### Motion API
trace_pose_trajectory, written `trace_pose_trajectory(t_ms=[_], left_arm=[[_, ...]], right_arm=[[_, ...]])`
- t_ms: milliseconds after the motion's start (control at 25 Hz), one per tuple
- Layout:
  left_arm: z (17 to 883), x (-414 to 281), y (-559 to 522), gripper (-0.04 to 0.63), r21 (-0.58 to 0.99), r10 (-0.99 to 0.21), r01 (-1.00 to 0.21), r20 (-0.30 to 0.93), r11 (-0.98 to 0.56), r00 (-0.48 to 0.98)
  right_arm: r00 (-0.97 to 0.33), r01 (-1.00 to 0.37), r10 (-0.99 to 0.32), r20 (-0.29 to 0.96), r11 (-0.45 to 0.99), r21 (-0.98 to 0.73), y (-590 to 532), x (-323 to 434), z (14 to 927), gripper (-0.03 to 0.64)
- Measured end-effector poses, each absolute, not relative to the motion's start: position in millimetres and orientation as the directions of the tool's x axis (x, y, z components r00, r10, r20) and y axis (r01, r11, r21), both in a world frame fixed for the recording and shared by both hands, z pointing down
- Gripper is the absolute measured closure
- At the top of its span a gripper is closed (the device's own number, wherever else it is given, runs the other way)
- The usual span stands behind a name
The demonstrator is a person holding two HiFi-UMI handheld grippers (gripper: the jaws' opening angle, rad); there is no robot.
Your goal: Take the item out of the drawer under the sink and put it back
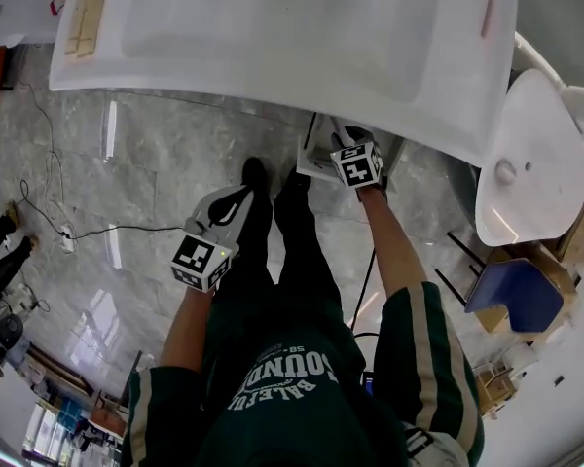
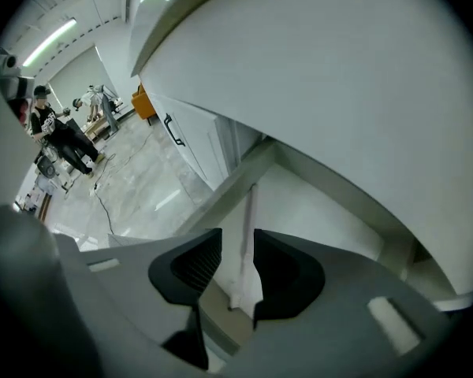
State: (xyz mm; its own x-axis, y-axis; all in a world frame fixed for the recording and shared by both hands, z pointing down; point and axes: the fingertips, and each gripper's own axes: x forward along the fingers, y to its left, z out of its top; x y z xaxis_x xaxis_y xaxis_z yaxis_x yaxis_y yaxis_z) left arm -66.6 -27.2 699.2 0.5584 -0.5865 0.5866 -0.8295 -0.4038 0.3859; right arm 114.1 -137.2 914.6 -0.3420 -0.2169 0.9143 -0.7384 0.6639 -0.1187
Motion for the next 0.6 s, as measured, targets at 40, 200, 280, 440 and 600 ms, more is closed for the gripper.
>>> trace_pose_trajectory(t_ms=[40, 200, 280, 440, 600], left_arm=[[701.8, -68.1, -25.5, 0.545, 0.387, -0.585, -0.832, 0.591, -0.398, 0.555], [710.8, -74.1, -18.2, 0.545, 0.393, -0.584, -0.84, 0.603, -0.375, 0.543], [714.5, -75.9, -14.6, 0.545, 0.398, -0.583, -0.843, 0.61, -0.361, 0.538], [719.3, -80.4, -12.5, 0.545, 0.399, -0.58, -0.848, 0.619, -0.348, 0.53], [720.3, -83.9, -12.1, 0.545, 0.4, -0.579, -0.851, 0.624, -0.341, 0.525]], right_arm=[[-0.332, -0.734, -0.207, 0.92, 0.669, -0.115, -138.0, 114.2, 921.9, 0.513], [-0.294, -0.73, -0.162, 0.942, 0.674, -0.112, -138.1, 116.7, 948.6, 0.514], [-0.276, -0.727, -0.142, 0.95, 0.678, -0.11, -137.9, 117.8, 959.0, 0.514], [-0.232, -0.727, -0.13, 0.964, 0.682, -0.083, -138.1, 121.0, 974.6, 0.514], [-0.2, -0.736, -0.112, 0.973, 0.673, -0.074, -132.3, 125.4, 984.7, 0.515]])
